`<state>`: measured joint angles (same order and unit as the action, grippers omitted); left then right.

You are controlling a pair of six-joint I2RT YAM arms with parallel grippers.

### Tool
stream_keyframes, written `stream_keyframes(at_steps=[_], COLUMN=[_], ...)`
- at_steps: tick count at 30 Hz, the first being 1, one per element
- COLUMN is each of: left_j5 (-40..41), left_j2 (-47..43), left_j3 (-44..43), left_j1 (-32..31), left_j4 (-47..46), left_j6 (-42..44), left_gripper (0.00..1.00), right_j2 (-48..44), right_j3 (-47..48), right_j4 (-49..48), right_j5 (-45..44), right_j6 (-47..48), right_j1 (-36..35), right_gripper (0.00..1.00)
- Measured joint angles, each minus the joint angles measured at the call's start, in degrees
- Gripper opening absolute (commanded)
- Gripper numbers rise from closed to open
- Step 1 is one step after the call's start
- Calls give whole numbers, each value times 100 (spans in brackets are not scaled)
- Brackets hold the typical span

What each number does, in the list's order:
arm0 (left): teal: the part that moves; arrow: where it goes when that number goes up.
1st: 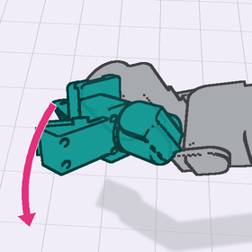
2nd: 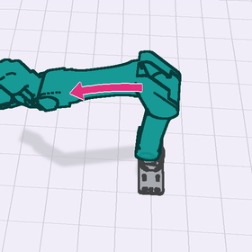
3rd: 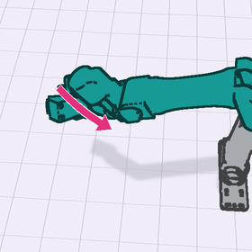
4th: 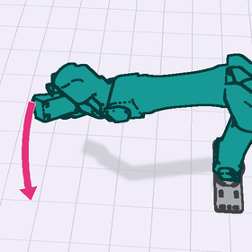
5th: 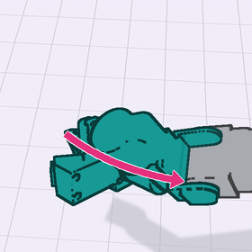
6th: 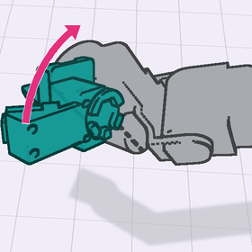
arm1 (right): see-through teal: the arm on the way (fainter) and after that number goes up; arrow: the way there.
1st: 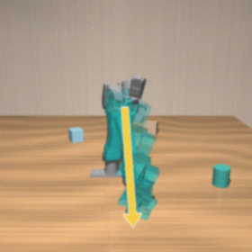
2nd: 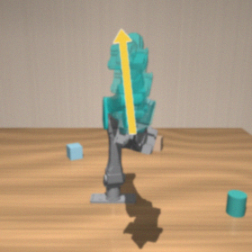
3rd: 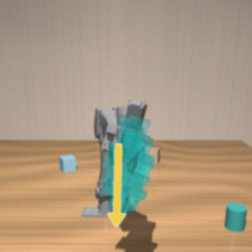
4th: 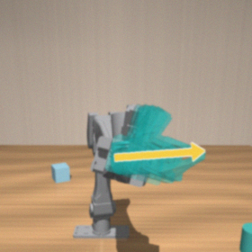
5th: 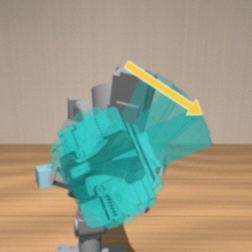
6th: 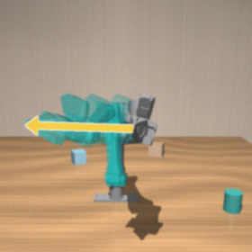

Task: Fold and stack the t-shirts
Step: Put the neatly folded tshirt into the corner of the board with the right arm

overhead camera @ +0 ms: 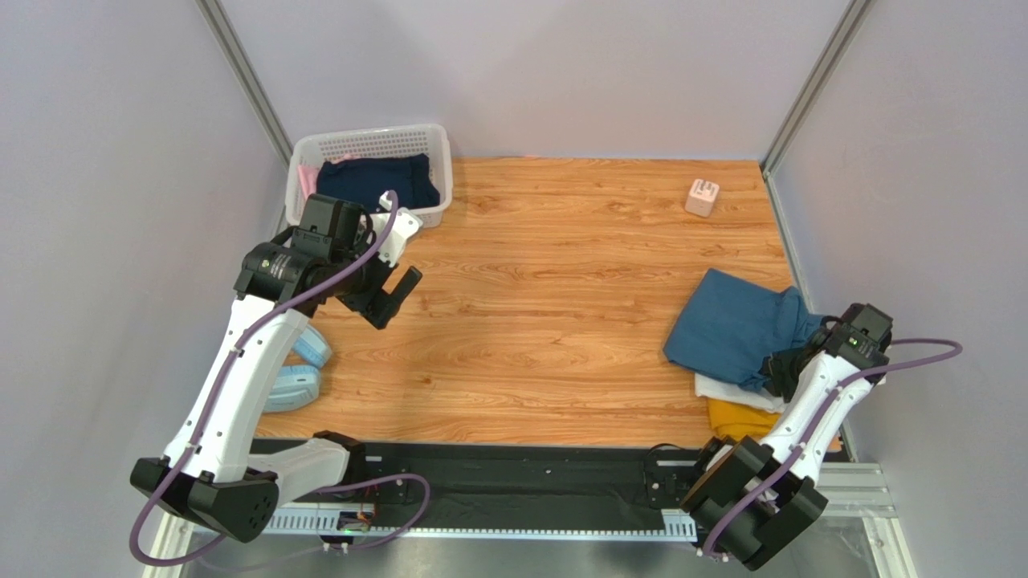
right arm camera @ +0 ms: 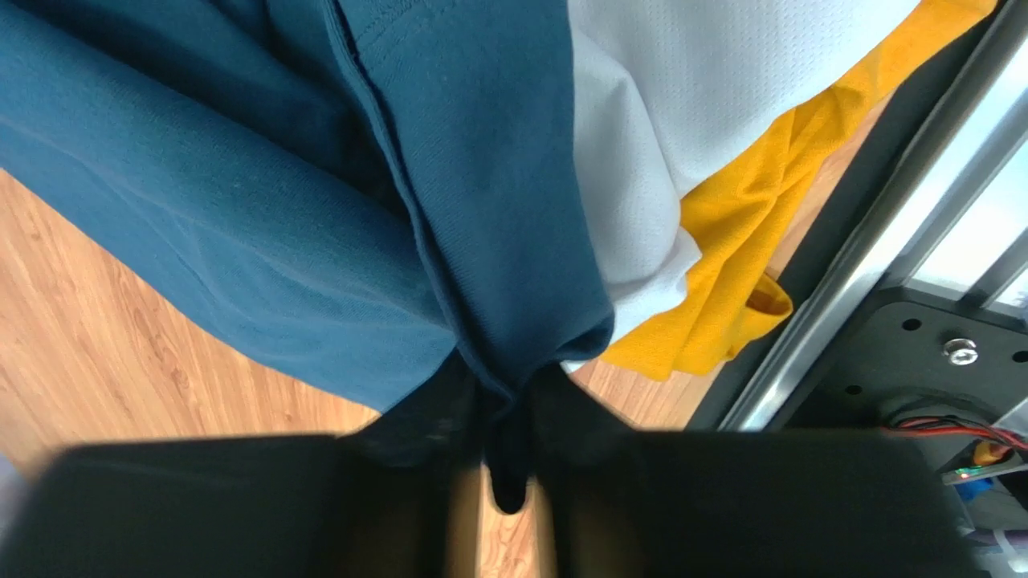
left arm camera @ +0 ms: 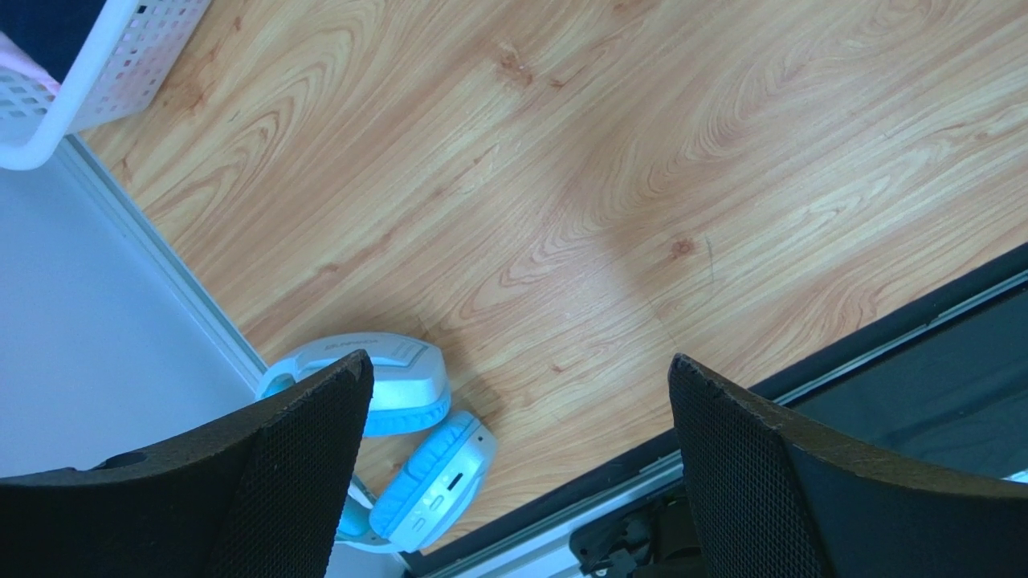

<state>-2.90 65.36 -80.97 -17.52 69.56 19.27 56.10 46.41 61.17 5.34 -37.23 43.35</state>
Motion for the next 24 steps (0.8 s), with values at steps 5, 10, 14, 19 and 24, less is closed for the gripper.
stream_keyframes(at_steps=[5,10,14,19,24], left_j5=[2,15,50,48,48], left_j2=[0,-7,-11,-11,20], left_j3=[0,39,151,232,321], left_j1=[0,0,0,0,0], left_j4=[9,0,-4,-22,-59], left_j6=[63,83,105,79,48], left_gripper=[97,97,97,97,97], right_j2=[90,162,-37,-273,560], right_j3=[487,1467,1631,1244,756], right_j4=[319,509,385,-468,-1403], right_j5=[-308,-914,-581,1060,2227], right_j6=[-22,-52,-179,-555,-857], right_j1=[35,-131,-192,-564,-798], right_gripper=[84,96,100,100,100])
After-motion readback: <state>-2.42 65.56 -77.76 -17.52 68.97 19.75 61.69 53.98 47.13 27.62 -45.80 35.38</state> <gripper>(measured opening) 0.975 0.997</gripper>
